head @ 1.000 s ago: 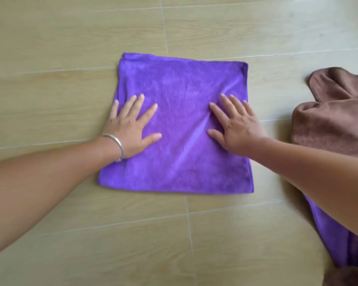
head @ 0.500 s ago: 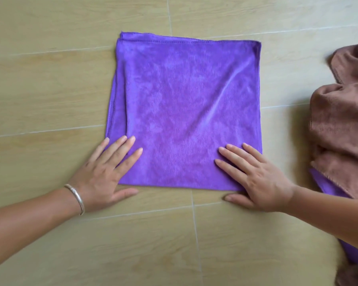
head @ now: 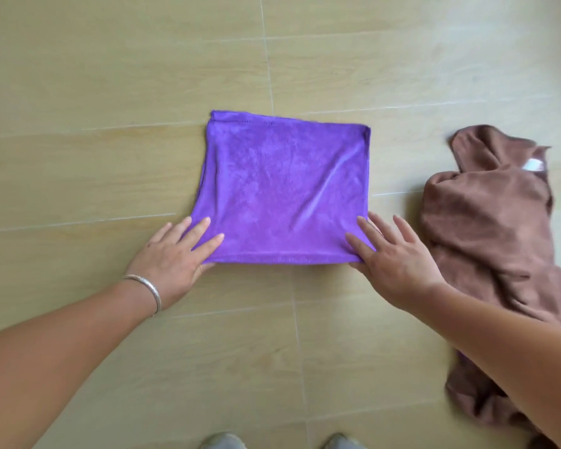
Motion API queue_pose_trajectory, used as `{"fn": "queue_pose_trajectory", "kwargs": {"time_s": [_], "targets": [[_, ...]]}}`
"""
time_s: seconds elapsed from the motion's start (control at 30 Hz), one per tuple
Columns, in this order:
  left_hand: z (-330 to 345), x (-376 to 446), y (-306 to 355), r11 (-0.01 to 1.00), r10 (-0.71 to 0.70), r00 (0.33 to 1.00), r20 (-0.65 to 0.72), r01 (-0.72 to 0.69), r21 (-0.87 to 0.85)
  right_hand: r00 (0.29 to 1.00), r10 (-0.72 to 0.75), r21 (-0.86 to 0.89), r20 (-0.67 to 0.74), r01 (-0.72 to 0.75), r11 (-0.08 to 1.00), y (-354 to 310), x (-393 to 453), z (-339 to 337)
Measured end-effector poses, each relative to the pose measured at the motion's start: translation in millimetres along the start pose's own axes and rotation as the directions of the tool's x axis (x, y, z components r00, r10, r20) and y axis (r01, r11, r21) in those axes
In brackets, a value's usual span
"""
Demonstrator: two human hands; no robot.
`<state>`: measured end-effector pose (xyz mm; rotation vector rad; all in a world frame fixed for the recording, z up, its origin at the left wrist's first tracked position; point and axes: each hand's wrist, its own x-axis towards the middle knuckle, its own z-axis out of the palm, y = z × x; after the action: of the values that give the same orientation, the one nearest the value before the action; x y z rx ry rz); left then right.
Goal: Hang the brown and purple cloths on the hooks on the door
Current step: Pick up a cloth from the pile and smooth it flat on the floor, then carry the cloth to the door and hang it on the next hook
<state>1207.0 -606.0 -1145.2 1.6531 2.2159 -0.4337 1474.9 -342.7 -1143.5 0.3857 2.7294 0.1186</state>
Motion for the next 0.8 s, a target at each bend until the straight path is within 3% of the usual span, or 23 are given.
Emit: {"fn": "queue_pose_trajectory", "kwargs": {"time_s": [0.1, 0.3, 0.4, 0.6, 0.8], "targets": [[-48.8, -22.9, -14.2, 0.993, -0.116, 0.992, 0.050, 0.116, 0.001, 0.999, 0.031, -0.006, 0.039, -0.031, 1.000, 9.4, -9.9, -66.6], [-195.7, -79.3, -40.6, 0.951, -0.202, 0.978, 0.049, 0.183, 0.250, 0.989, 0.146, 0.010, 0.022, -0.146, 0.989, 29.8, -38.0, -220.1], [-281.6, -115.3, -55.2, 0.936, -0.231, 0.972, 0.040, 0.211, 0.283, 0.985, 0.171, 0.005, -0.011, -0.171, 0.985, 41.0, -55.0, -307.6], [-473.5, -199.8, -92.0, 0.960, -0.218, 0.976, -0.016, 0.217, 0.175, 0.981, 0.176, 0.018, -0.080, -0.175, 0.984, 72.0, -109.8, -504.7], [-673.8, -289.1, -126.3, 0.973, -0.216, 0.966, -0.144, 0.226, 0.055, 0.958, 0.162, 0.060, -0.238, -0.153, 0.986, 104.6, -163.4, -716.8]]}}
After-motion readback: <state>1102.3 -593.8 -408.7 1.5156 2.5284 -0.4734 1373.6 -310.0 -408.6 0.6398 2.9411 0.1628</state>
